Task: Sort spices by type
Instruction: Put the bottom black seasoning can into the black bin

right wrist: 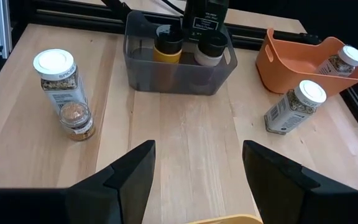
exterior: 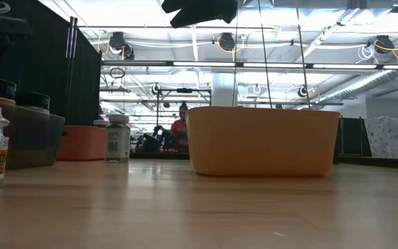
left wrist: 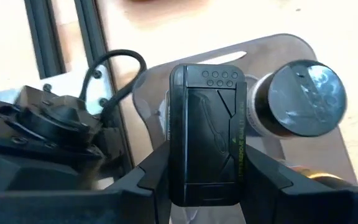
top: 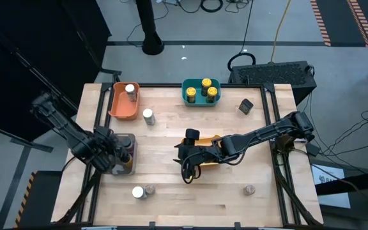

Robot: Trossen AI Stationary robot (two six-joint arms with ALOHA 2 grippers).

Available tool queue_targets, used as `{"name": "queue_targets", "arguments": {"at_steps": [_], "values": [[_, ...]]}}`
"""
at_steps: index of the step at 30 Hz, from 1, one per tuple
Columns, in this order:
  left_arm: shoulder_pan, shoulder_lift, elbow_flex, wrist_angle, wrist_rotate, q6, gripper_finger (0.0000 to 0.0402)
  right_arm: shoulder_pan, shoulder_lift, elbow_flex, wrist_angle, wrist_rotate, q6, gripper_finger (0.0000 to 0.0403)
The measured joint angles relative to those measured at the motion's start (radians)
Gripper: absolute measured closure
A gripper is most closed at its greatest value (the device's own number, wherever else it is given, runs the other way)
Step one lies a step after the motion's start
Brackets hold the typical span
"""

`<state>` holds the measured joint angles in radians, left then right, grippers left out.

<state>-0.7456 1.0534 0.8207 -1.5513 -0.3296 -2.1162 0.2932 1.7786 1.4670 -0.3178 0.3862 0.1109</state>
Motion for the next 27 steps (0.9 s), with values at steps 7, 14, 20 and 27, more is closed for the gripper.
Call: {"name": "queue_targets", "arguments": {"at_steps": [7,14,20,27], "values": [[0.0,0.045,0.0,0.063,-0.001,0.001,0.0259,0.0,0.0,0.0,-0.001,0.0,0.0,0.0177],[0.0,0.06,0.0,0.098,-0.002,0.001,0.0256,0.0,0.0,0.0,-0.001,0.0,0.0,0.0177],[0.0,0.06,-0.027,0.146,-0.004,0.001,0.0254,0.001,0.0,0.0,-0.002,0.0,0.0,0.0177],[0.0,0.06,-0.047,0.144,-0.02,0.012,0.0253,0.001,0.0,0.0,-0.003,0.0,0.0,0.0177]]}}
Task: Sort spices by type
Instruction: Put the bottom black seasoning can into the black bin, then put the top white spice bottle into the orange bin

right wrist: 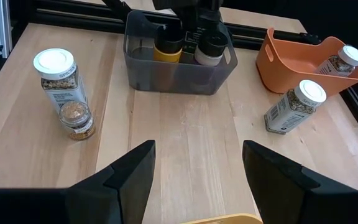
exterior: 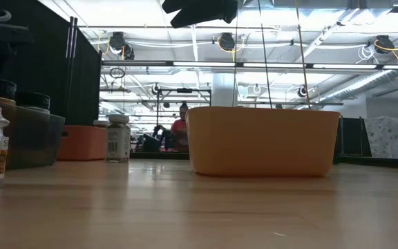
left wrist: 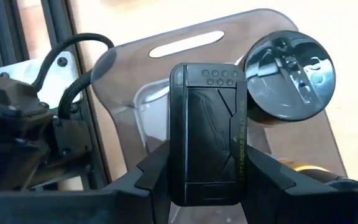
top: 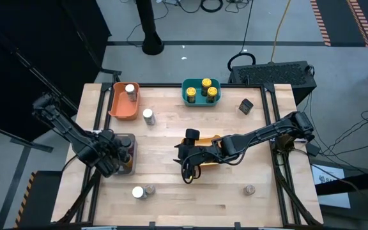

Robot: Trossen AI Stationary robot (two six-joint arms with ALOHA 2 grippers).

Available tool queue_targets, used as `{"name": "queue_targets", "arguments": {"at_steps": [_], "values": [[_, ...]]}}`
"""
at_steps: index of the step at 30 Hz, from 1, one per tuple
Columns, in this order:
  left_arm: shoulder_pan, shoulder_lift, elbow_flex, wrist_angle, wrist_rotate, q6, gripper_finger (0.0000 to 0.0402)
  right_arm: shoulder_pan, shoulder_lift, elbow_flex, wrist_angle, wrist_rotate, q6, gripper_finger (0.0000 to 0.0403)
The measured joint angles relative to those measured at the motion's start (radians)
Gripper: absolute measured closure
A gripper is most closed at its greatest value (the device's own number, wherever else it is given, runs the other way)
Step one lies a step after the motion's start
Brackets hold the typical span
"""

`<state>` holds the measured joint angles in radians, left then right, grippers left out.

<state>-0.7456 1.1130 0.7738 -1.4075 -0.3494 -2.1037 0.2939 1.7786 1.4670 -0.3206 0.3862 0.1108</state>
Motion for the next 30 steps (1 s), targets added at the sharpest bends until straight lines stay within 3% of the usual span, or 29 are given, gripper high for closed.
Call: {"name": "queue_targets", "arguments": {"at_steps": [4,13,22,27,30], "values": [[0.0,0.0,0.0,-0.001,-0.001,0.018,0.0242,0.0,0.0,0.0,0.0,0.0,0.0,0.0177],[0.0,-0.001,0.0,-0.017,0.003,0.033,0.0168,0.0,0.0,0.0,0.0,0.0,0.0,0.0177],[0.0,-0.002,0.126,-0.144,0.031,0.193,0.016,0.0,0.0,0.0,0.0,0.0,-0.015,0.0177],[0.0,-0.002,0.222,-0.114,-0.08,0.394,0.0159,0.0,0.0,0.0,-0.007,0.0,-0.015,0.0177],[-0.001,-0.002,0.262,-0.028,-0.214,0.609,0.0159,0.0,0.0,0.0,-0.027,0.001,0.007,0.0177]]}}
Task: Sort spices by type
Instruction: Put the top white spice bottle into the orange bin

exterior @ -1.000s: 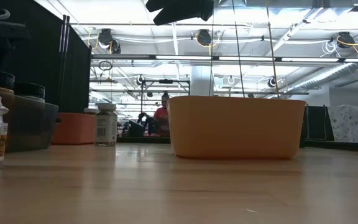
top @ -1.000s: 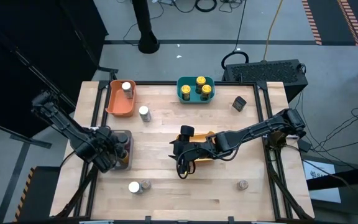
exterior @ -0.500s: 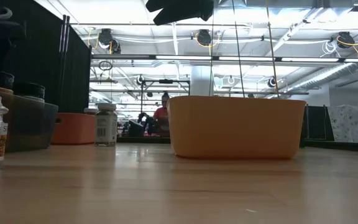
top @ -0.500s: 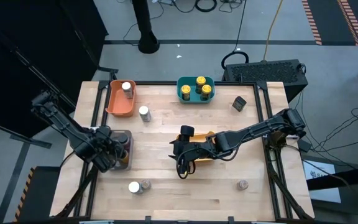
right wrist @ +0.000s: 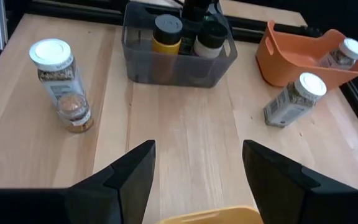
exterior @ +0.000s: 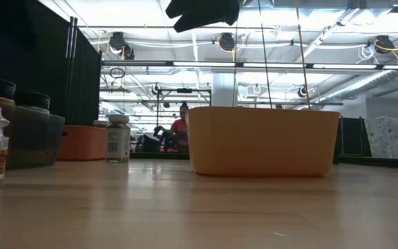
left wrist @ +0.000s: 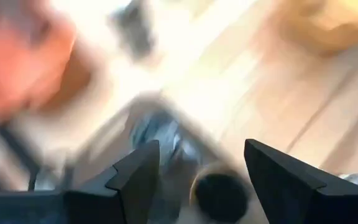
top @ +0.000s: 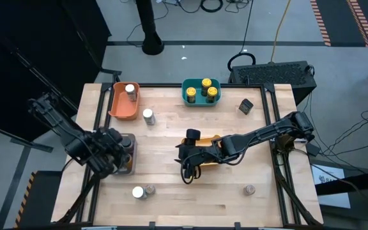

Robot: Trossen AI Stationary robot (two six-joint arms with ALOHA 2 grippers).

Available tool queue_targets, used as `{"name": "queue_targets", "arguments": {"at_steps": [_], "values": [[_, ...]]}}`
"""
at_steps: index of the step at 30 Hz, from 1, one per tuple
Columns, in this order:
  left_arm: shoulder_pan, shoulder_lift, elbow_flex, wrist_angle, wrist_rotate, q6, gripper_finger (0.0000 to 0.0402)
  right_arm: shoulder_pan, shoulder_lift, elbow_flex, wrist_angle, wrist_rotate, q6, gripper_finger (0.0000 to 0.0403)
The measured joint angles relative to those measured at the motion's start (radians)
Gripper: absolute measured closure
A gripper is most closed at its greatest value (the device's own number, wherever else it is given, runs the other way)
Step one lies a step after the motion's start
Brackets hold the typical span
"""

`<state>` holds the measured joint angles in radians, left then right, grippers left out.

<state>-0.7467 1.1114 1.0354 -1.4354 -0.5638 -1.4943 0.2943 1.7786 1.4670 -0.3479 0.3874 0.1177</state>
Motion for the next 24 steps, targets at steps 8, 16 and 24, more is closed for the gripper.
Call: {"name": "queue_targets", "arguments": {"at_steps": [8,16,24], "values": [[0.0,0.0,0.021,0.318,-0.284,0.805,0.0159,-0.015,-0.03,0.0,-0.107,0.003,0.117,0.0177],[0.008,-0.001,0.019,0.436,-0.275,1.273,0.0159,-0.078,-0.139,-0.001,-0.458,-0.026,0.529,0.0177],[0.061,-0.088,-0.23,0.958,-0.063,1.618,0.0159,-0.035,-0.163,-0.001,-0.512,-0.211,0.858,0.0177]]}}
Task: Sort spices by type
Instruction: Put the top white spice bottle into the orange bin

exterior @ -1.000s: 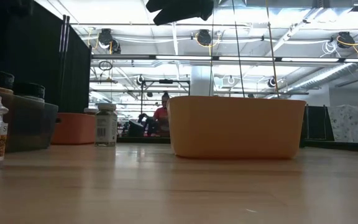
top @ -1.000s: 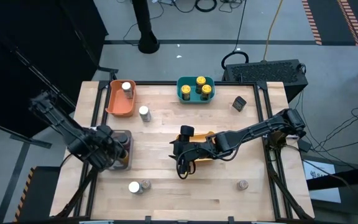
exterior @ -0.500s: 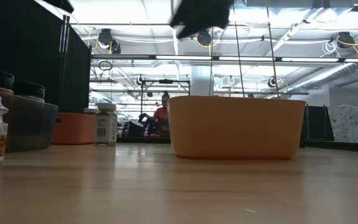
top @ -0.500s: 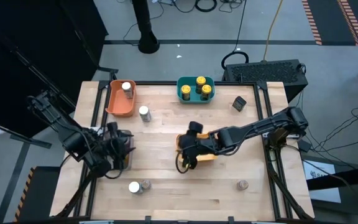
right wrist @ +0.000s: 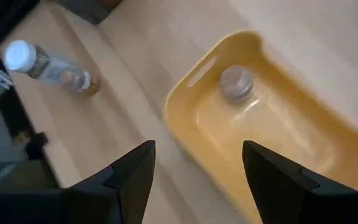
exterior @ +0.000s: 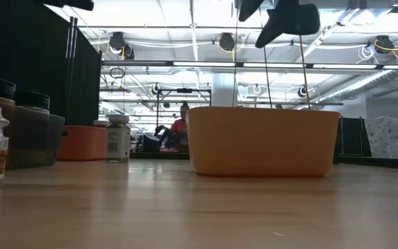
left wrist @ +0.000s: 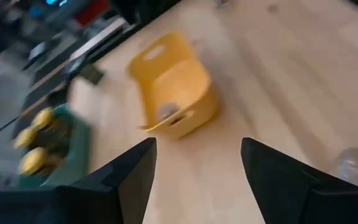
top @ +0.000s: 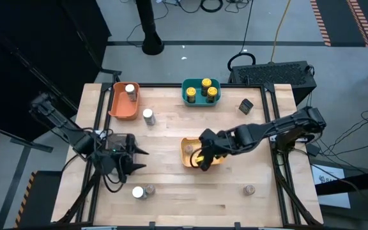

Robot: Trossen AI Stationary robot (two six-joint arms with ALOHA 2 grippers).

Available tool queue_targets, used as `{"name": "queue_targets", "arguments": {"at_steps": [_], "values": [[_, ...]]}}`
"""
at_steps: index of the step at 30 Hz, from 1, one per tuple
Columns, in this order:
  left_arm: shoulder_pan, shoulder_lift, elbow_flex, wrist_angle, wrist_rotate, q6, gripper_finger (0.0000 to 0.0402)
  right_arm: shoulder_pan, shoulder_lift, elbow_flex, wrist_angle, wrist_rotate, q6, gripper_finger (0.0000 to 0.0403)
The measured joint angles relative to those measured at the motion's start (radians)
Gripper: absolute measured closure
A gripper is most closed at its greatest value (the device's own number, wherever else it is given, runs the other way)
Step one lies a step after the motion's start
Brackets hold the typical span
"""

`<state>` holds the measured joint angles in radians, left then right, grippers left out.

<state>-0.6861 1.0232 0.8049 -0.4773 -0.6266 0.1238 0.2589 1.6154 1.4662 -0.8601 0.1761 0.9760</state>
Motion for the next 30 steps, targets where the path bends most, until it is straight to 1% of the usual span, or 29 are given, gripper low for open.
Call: {"name": "queue_targets", "arguments": {"at_steps": [4,8,10,13,17,21,23,26,30], "values": [[0.02,-0.076,-0.092,0.168,0.081,0.069,0.0159,0.031,0.0,0.0,-0.011,0.008,0.131,0.0177],[0.036,-0.147,-0.12,0.263,0.155,0.147,0.0159,0.02,-0.006,0.0,-0.055,0.006,0.206,0.0177],[0.043,-0.184,-0.12,0.261,0.145,0.172,0.0159,-0.017,-0.006,0.0,-0.093,0.003,0.207,0.0177],[0.055,-0.228,-0.12,0.244,0.093,0.163,0.0159,-0.087,-0.006,0.0,-0.174,0.005,0.194,0.0177],[0.067,-0.27,-0.12,0.166,0.064,0.16,0.0159,-0.203,-0.006,0.0,-0.35,-0.003,0.182,0.0177],[0.082,-0.285,-0.12,0.06,-0.042,0.111,0.0159,-0.349,-0.006,0.0,-0.537,0.007,0.064,0.0177],[0.09,-0.285,-0.12,0.037,-0.078,0.099,0.0159,-0.418,-0.006,0.0,-0.597,0.006,-0.048,0.0177],[0.104,-0.286,-0.12,0.033,-0.09,0.1,0.0159,-0.508,-0.006,0.0,-0.634,0.012,-0.238,0.0177],[0.12,-0.285,-0.12,0.031,-0.092,0.1,0.0159,-0.622,-0.006,0.0,-0.626,0.009,-0.369,0.0177]]}}
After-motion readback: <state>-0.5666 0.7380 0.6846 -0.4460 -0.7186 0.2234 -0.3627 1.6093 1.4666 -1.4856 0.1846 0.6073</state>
